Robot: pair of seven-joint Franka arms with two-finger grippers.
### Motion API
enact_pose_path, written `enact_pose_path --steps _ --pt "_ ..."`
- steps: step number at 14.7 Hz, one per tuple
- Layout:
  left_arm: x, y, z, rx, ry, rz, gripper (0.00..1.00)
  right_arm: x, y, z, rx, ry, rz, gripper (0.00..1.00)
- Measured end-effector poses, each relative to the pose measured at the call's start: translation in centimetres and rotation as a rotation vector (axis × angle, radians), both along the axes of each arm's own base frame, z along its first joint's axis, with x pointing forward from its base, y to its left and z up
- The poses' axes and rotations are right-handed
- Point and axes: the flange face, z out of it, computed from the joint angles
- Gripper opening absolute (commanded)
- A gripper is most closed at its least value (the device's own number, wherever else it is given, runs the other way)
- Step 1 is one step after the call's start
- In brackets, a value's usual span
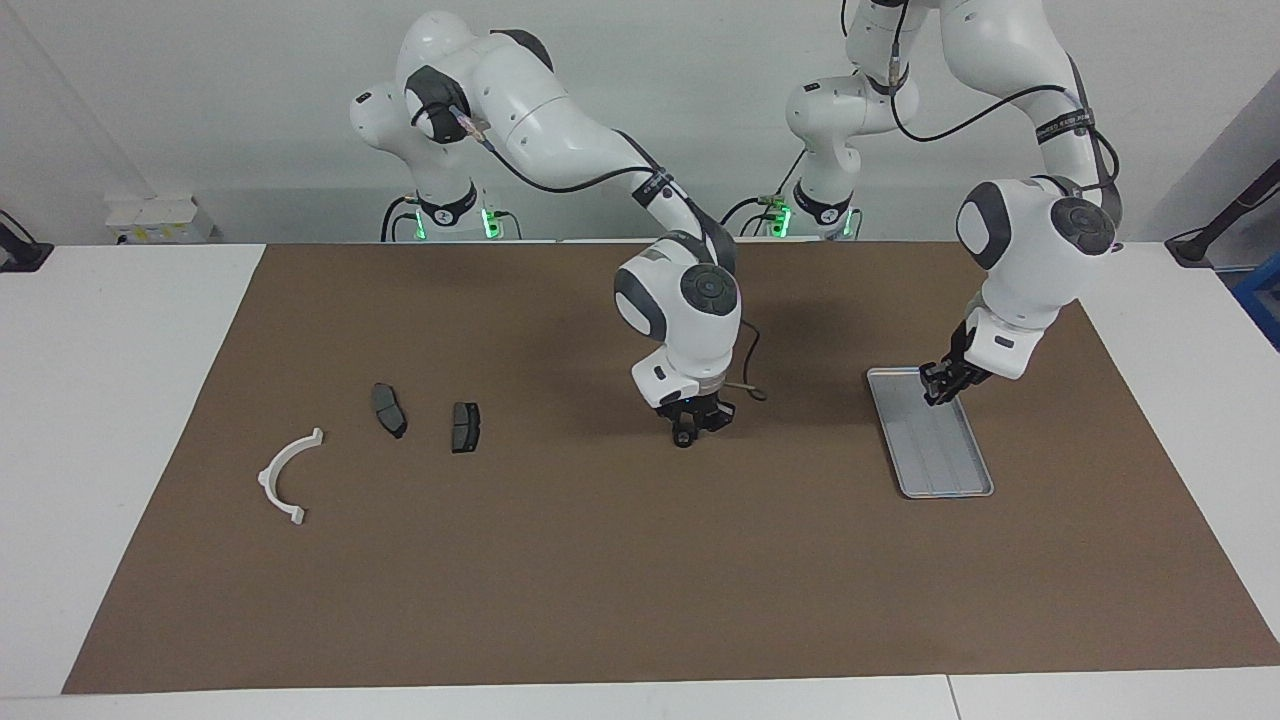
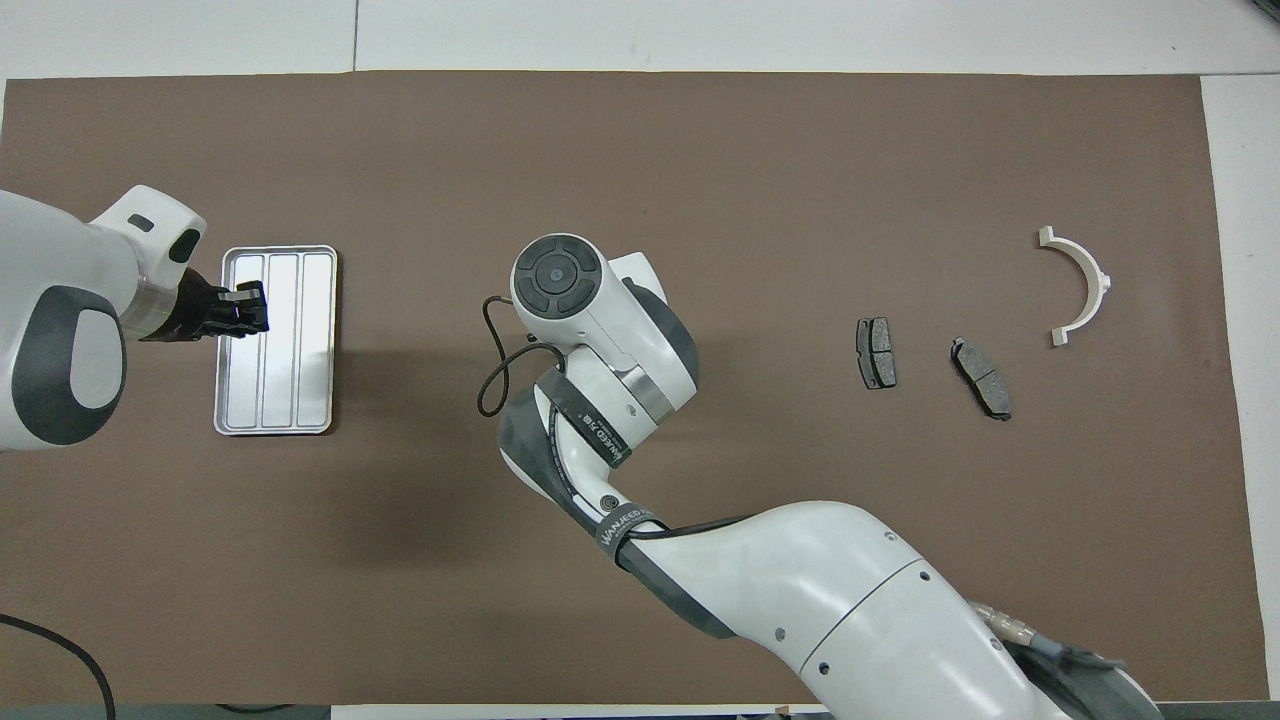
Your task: Place bearing gear from tray to pile
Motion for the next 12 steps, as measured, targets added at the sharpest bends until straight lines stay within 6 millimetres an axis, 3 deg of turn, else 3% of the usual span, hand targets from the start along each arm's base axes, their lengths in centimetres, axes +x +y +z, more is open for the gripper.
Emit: enact_pose_path --steps 4,7,9,12 --pt "0.1 -0.1 0.3 0.0 -0.006 0.0 0.06 0.1 -0.2 0.0 -0.004 0.002 -0.003 0.0" --pt "0.3 -0.6 0.6 -0.004 -0.011 0.013 0.06 0.7 -2.0 0.8 -0.048 0.039 -0.022 0.0" --pt "0.4 -1.9 1.0 -0.009 -0.019 0.026 0.06 1.5 -3.8 3.9 -0.06 0.052 -0.011 0.0" --pt "0.5 -4.9 1.6 -0.017 -0.03 0.024 0.06 3.1 -8.5 11.4 -0.05 0.042 0.077 0.0"
